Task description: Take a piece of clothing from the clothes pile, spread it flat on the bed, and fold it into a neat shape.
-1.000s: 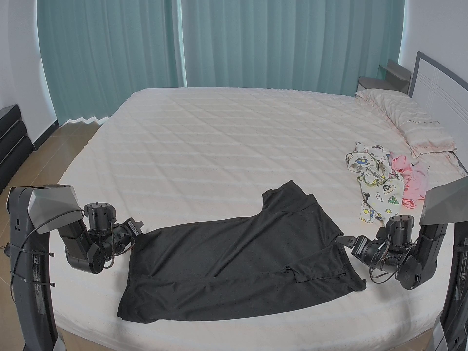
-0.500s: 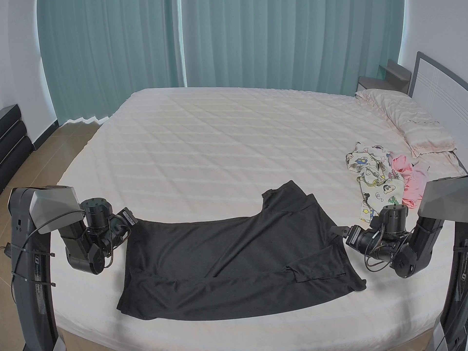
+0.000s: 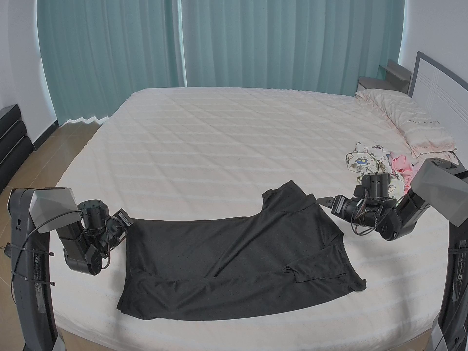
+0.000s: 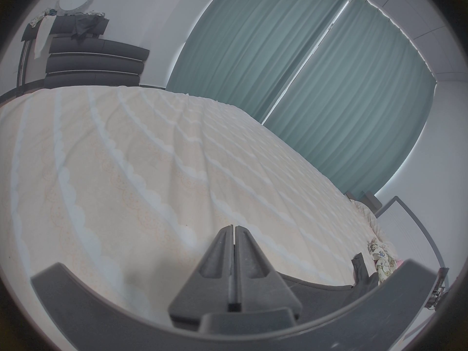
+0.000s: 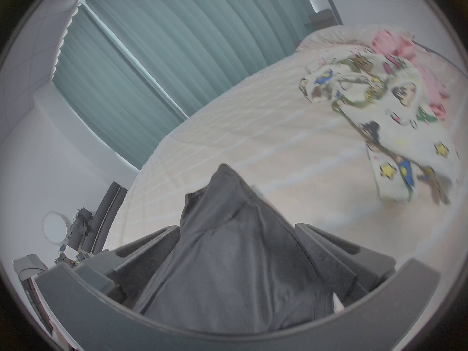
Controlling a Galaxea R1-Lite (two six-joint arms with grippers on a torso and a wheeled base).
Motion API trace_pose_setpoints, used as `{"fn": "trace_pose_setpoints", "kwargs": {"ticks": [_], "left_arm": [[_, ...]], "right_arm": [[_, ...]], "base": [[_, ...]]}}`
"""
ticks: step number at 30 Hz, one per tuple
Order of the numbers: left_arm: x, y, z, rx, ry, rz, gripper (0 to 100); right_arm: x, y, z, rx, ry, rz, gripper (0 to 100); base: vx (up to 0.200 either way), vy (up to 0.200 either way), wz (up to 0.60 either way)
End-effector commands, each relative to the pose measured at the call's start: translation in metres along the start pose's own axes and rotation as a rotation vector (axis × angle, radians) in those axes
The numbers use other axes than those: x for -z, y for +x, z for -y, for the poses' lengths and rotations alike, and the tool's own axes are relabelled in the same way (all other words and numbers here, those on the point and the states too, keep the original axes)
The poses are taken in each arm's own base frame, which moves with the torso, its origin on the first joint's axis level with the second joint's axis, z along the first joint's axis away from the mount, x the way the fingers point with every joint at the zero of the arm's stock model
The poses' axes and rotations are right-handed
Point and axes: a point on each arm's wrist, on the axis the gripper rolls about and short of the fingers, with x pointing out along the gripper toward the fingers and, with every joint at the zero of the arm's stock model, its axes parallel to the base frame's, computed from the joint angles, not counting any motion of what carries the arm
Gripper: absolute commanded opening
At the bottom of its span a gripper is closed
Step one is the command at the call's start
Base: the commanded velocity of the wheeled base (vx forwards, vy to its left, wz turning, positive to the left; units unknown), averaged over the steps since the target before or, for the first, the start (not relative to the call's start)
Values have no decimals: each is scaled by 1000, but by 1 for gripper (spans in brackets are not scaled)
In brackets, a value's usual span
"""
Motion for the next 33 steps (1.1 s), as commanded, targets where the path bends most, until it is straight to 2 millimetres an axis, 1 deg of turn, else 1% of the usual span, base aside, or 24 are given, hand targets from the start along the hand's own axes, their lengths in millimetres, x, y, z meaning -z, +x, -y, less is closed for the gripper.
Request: {"fn": "trace_pose_setpoints", "kwargs": {"ticks": [1,2,3,4,6,7,11,14,18,20,22,26,27,33], "left_arm": [[0,-2,-3,-5,-18,6,0],[1,-3,-3,-6,-17,1,0],[1,-3,-3,-8,-17,-1,0],[2,-4,-4,-11,-17,-5,0],[2,-5,-4,-12,-17,-6,0],[4,-7,-5,-16,-18,-15,0],[6,-8,-6,-23,-18,-21,0],[6,-9,-6,-24,-18,-22,0],[6,-9,-6,-24,-18,-22,0],[6,-9,-6,-22,-18,-23,0],[5,-9,-6,-23,-18,-21,0],[6,-9,-6,-24,-18,-22,0],[6,-9,-6,-22,-18,-23,0],[6,-9,-6,-23,-16,-24,0]], "right_arm": [[-1,42,6,-4,-65,-3,100],[-1,51,8,-5,-101,0,100],[-1,53,8,-5,-109,0,100],[-3,63,9,-6,-149,2,100],[-4,66,8,-5,-158,-2,100],[-8,72,4,-4,-165,-13,100],[-6,92,-4,-2,-177,-38,100],[-4,100,-10,-4,-186,-30,100],[1,111,-11,-5,-193,-25,100],[4,116,-8,5,-192,-25,100],[4,120,-7,12,-191,-21,100],[-3,123,-10,21,-186,16,100],[-4,123,-10,22,-186,20,0],[-8,121,-11,23,-184,33,0]], "base": [[0,0,0],[0,0,0],[0,0,0],[0,0,0],[0,0,0],[0,0,0],[0,0,0],[0,0,0],[0,0,0],[0,0,0],[0,0,0],[0,0,0],[0,0,0],[0,0,0]]}}
